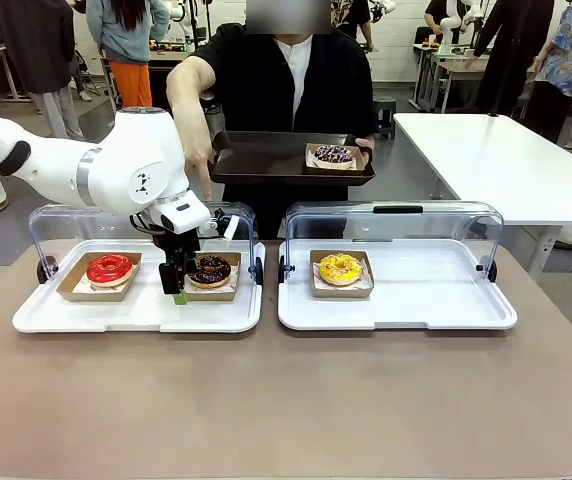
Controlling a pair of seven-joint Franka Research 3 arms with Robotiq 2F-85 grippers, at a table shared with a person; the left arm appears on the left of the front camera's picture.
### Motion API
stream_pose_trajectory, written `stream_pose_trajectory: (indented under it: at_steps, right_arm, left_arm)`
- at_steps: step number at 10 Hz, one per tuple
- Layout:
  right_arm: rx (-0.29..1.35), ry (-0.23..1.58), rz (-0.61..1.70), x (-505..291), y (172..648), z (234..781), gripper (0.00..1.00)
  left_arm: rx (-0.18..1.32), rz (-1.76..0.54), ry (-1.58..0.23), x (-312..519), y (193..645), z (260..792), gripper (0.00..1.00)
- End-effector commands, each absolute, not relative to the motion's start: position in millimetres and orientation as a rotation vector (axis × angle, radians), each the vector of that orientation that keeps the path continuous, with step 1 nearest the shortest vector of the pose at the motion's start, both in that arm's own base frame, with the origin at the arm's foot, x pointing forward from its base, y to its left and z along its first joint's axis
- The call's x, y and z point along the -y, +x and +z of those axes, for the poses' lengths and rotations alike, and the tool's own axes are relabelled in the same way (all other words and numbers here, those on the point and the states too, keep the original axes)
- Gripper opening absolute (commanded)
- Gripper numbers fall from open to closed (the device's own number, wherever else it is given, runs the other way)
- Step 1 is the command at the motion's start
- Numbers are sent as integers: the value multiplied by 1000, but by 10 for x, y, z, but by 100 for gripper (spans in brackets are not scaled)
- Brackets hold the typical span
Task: Provide the desired donut to the person.
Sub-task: Pick up and lift the Paper togo box containing the Donut pointed at by the person.
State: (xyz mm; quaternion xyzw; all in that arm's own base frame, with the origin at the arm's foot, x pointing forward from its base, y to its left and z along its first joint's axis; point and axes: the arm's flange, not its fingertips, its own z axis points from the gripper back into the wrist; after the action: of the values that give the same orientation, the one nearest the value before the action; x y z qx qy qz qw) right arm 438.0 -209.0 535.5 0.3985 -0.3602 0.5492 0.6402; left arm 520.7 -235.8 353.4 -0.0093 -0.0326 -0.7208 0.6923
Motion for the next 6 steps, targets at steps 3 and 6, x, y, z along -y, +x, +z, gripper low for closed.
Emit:
stream_pose_trajectory:
  at_steps: [3, 6]
  right_arm:
    - [835, 908, 1244, 2066, 4379, 5344, 100]
    - [835, 908, 1244, 2066, 4379, 5344, 100]
  left_arm:
    - [43, -1623, -29, 2377, 5216, 3443, 100]
    - [30, -1642, -33, 2368, 5193, 3415, 100]
